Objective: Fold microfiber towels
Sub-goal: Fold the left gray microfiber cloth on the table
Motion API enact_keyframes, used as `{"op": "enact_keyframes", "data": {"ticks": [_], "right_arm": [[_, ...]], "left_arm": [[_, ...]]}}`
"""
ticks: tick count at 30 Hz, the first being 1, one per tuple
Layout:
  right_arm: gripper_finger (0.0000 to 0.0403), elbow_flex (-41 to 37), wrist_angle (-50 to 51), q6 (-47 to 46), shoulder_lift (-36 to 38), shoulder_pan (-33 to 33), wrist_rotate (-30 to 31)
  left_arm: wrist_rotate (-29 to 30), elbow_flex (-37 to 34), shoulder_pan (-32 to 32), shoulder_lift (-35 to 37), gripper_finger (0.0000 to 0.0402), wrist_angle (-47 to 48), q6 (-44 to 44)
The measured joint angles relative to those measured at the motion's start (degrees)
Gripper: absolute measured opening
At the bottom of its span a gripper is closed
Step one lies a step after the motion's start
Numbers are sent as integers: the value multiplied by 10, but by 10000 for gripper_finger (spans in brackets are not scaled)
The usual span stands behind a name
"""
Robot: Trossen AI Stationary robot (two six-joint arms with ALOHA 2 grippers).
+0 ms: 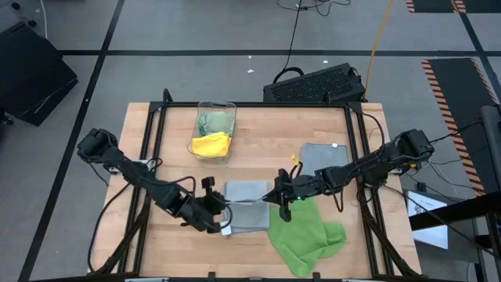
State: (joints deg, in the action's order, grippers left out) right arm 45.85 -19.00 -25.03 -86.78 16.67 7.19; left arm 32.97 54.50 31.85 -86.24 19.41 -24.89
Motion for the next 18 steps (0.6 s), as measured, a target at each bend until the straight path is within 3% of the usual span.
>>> {"op": "enact_keyframes", "data": {"ticks": [9,13,18], "right_arm": [[4,-16,-112,-51,-102,9,-29],[4,-16,-112,-71,-119,11,-55],[4,-16,-112,-72,-119,12,-76]], "left_arm": [[-6,-100,7,0,1,-166,-35],[-58,-133,10,0,1,-207,-66],[-70,-161,17,0,1,-281,-72]]}}
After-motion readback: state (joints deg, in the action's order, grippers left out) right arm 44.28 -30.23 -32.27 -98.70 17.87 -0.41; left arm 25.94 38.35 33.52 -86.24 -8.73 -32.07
